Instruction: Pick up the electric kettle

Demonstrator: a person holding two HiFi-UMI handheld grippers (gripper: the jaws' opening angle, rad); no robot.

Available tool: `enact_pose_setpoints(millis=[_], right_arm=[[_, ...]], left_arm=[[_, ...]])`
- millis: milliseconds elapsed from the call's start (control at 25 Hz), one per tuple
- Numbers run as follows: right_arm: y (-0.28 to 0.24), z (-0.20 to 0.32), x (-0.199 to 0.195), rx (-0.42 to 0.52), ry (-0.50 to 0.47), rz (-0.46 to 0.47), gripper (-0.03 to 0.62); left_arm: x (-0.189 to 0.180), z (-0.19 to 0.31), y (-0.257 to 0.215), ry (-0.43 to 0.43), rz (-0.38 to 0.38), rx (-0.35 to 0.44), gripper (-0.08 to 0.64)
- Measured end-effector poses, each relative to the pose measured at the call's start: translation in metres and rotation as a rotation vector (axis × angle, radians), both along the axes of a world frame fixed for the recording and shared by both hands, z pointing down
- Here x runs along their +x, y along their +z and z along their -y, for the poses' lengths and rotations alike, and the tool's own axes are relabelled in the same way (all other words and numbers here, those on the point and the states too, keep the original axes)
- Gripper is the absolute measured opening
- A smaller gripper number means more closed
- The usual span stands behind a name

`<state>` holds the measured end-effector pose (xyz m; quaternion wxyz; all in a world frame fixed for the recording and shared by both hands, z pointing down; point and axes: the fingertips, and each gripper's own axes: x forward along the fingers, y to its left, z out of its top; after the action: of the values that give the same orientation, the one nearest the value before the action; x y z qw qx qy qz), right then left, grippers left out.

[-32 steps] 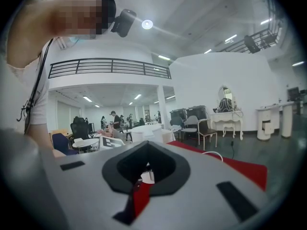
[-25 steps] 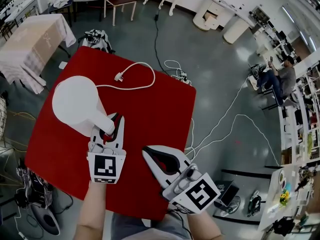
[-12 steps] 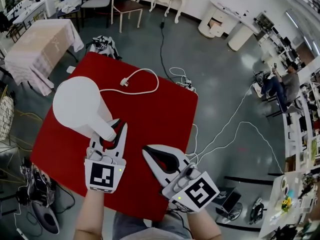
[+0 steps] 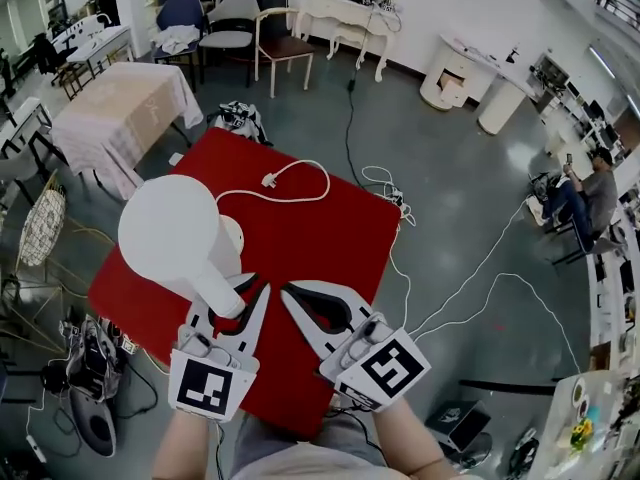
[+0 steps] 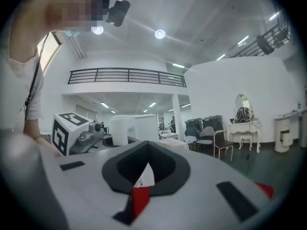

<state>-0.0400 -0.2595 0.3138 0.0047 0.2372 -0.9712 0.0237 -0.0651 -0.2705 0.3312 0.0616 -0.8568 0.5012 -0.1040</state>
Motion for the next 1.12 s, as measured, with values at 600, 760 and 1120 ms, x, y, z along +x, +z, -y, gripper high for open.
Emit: enact_pose_setpoints(millis=[600, 760, 1120], right_arm=[[-0.018, -0.077, 0.04, 0.068, -0.196, -0.006, 0.005], [-0.017, -0.089, 0.05, 0.077, -0.229, -0.003, 0.005], [-0.022, -0.107, 0.059, 0.104, -0.283, 0.01, 0.005]], left_arm=[[0.051, -0.108, -0.036, -0.18, 0.0, 0.028, 0.041], [0.061, -0.12, -0.038, -0.213, -0.006, 0.045, 0.041], [0.072, -0.133, -0.046, -0.259, -0.013, 0.056, 0.041]])
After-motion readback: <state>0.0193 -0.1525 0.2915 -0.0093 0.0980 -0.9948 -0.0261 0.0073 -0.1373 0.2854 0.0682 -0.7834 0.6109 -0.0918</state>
